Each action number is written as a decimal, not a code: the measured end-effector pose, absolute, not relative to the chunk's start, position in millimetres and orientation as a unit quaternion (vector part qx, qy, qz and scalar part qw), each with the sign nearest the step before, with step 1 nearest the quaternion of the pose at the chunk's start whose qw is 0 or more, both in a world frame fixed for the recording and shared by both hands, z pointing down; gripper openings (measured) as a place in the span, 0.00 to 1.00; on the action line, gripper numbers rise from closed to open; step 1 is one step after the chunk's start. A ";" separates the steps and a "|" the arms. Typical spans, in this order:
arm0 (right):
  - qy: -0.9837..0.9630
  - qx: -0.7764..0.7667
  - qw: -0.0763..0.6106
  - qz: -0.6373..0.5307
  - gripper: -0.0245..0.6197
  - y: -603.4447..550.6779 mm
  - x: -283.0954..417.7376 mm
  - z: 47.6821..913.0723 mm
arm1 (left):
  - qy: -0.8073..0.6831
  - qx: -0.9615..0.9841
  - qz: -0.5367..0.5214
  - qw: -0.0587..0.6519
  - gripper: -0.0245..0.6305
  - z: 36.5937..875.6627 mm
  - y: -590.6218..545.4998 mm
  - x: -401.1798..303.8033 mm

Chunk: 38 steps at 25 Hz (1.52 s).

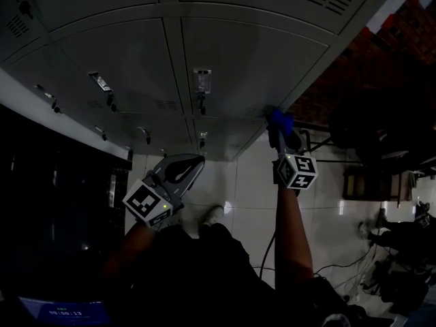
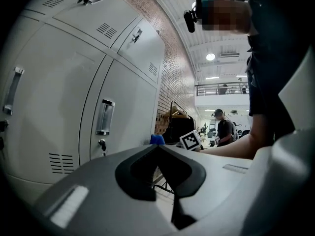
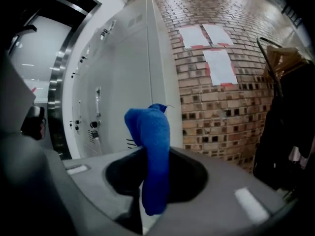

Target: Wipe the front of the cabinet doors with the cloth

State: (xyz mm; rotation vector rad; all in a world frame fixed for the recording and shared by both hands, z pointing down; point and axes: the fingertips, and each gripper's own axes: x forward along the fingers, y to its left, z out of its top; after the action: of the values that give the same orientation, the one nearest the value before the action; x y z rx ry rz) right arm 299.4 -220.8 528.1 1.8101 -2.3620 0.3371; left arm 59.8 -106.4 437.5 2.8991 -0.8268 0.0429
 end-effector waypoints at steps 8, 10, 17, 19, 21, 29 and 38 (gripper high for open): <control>-0.848 0.527 0.037 0.043 0.17 -144.7 205.9 439.0 | -0.260 0.965 0.009 0.047 0.04 424.1 -80.9 30.7; -0.864 0.500 0.028 0.046 0.17 -118.1 165.9 427.3 | -0.245 0.968 0.010 0.046 0.04 419.6 -62.0 18.1; -0.895 0.444 0.031 0.043 0.17 -39.4 29.0 405.0 | -0.237 0.970 -0.002 0.054 0.04 407.3 -19.4 -57.3; -0.899 0.435 0.037 0.043 0.17 -21.6 -2.3 404.1 | -0.242 0.968 0.000 0.060 0.04 411.8 -7.9 -82.3; -0.903 0.426 0.041 0.046 0.17 -5.9 -28.6 403.9 | -0.242 0.969 -0.005 0.055 0.04 416.0 1.7 -104.2; -0.898 0.434 0.057 0.052 0.17 36.7 -65.4 401.3 | -0.223 0.973 -0.012 0.054 0.04 410.4 30.1 -137.2; -0.905 0.420 0.050 0.041 0.17 46.1 -52.1 391.3 | -0.244 0.968 -0.026 0.047 0.04 393.9 41.6 -128.0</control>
State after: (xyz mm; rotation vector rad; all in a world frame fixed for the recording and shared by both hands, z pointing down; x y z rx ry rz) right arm -52.1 46.1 391.3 1.2790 -2.7559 0.1261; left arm -128.0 41.6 393.9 2.9548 -0.7437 -0.0783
